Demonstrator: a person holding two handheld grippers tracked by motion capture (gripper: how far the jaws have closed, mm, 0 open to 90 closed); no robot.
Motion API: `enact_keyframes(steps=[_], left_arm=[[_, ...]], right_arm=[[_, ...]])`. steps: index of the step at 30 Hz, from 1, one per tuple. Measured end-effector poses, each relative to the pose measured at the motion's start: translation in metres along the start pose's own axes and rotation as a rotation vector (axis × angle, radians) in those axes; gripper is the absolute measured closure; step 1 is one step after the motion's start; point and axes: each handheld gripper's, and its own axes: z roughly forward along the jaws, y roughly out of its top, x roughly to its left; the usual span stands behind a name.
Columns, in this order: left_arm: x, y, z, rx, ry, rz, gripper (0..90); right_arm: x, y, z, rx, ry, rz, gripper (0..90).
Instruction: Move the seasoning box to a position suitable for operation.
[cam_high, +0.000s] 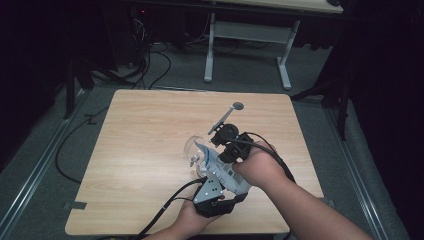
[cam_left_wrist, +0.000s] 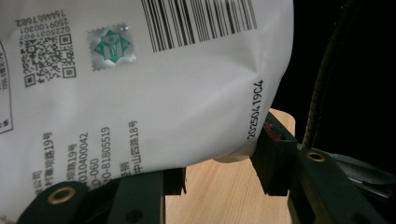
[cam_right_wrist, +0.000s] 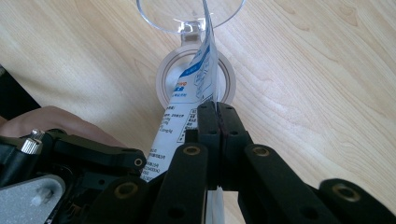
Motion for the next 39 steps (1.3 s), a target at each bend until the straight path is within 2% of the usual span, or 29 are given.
enact_keyframes(steps=[39], left_arm=[[-0.0004, 0.0006, -0.0012, -0.001, 0.002, 0.003, 60.2]], right_arm=[[0.0009, 0.0009, 0.0010, -0.002, -0.003, -0.008, 90.0]])
